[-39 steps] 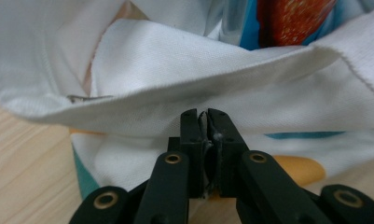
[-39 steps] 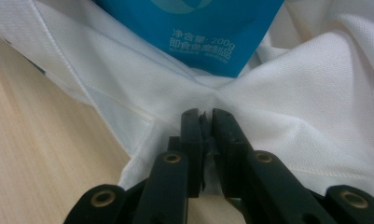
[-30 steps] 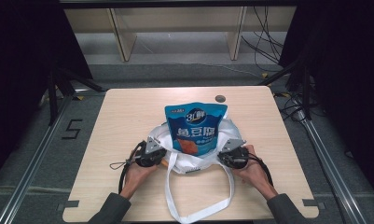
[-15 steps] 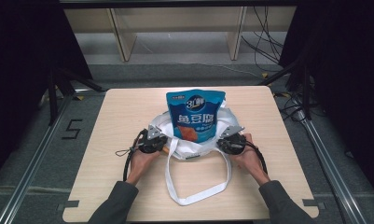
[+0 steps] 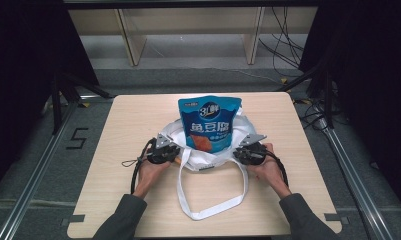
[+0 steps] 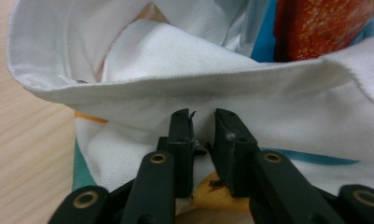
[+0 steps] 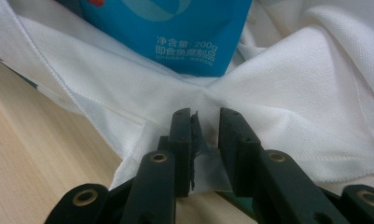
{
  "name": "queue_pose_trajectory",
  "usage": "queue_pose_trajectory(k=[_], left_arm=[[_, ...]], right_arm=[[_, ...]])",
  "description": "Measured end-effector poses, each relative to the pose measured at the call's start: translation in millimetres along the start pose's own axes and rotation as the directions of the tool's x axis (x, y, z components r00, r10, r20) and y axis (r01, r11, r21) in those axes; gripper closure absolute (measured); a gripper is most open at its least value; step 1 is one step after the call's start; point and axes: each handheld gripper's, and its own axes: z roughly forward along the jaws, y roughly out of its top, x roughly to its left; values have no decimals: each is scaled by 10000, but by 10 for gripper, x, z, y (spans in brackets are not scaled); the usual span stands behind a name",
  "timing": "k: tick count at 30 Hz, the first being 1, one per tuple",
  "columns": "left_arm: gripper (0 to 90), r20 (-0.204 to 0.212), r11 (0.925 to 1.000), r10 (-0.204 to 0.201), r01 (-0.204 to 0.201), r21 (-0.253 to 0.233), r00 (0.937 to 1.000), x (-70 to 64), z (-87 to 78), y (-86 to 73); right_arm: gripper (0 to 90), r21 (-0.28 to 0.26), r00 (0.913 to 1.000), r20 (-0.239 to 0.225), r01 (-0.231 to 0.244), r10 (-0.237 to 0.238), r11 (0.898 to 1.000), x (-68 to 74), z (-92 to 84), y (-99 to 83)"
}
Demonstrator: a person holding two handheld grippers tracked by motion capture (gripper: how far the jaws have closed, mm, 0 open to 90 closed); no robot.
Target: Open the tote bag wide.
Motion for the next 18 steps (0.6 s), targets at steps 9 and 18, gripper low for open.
queue_pose_trajectory(k=[9, 18], left_arm=[[631, 57, 10000, -28, 27, 26, 10000, -2, -103, 52], [509, 179, 9998, -165, 167, -111, 9997, -12, -328, 79]], right_arm=[[605, -720, 9975, -153, -704, 695, 9949, -64, -140, 21], [526, -1194, 9955, -244, -939, 917, 9884, -41, -311, 54]])
